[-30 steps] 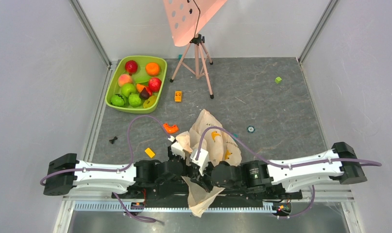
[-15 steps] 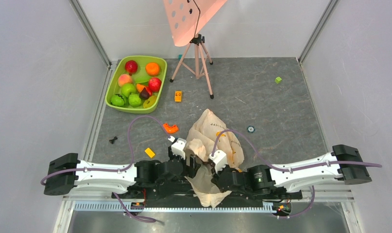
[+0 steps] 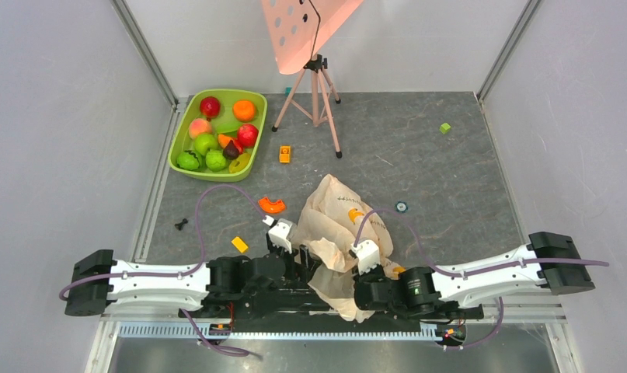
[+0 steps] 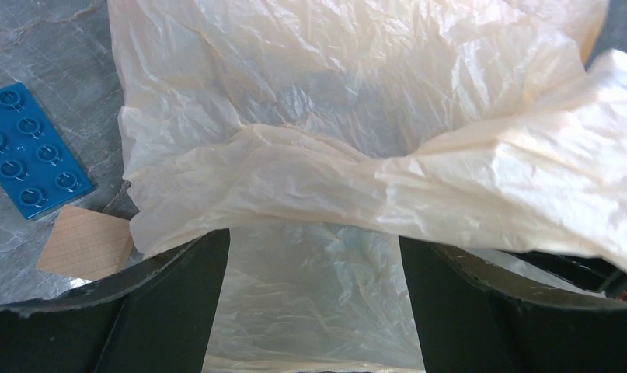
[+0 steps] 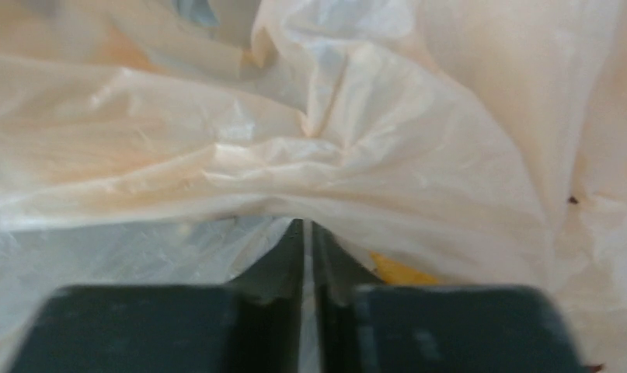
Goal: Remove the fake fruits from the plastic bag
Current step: Adjust the plastic bag at the center of the board.
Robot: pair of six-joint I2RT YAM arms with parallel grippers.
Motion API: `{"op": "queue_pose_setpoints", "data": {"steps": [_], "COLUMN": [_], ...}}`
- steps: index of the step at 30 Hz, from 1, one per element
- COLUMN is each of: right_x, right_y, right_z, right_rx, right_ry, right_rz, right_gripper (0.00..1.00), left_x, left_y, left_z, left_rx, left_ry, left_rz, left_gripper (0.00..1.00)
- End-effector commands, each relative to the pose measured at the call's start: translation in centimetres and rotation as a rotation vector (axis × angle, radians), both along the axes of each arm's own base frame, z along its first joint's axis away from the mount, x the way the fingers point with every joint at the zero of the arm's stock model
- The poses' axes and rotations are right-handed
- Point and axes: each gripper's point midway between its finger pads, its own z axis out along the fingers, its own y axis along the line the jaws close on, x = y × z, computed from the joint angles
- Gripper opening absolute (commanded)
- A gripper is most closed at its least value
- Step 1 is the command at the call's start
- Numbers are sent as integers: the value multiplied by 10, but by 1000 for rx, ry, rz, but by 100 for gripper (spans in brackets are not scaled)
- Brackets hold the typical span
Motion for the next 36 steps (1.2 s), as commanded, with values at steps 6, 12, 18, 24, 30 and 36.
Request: {"op": "queue_pose_setpoints", "data": {"steps": [6,12,18,24,30,36], "right_x": [22,-25,-67,-91,-97,-87], "right_y": [68,101,108,86,56,22], "right_z": [133,159,135,70,21,-19], "right_rx": [422,644,614,433,301,130], "right_ry": [-234,-157,-36,157,270,314], "right_rz": [56,336,545,561,483,344], "right_gripper": [43,40,8,0,0,0], "left_x": [-1,-1,-3,-2,-2,-1], "left_y": [-5,-6,-9,-7,-7,-6], "left_z": [3,0,-2,-4,-3,-5], "left_rx": [-18,-15,-4,-5,-4,2], "left_ry": [4,9,16,16,10,11], "left_rz": [-5,-2,-11,-7,-6,-3], "left_gripper": [86,86,87,87,87,87]}}
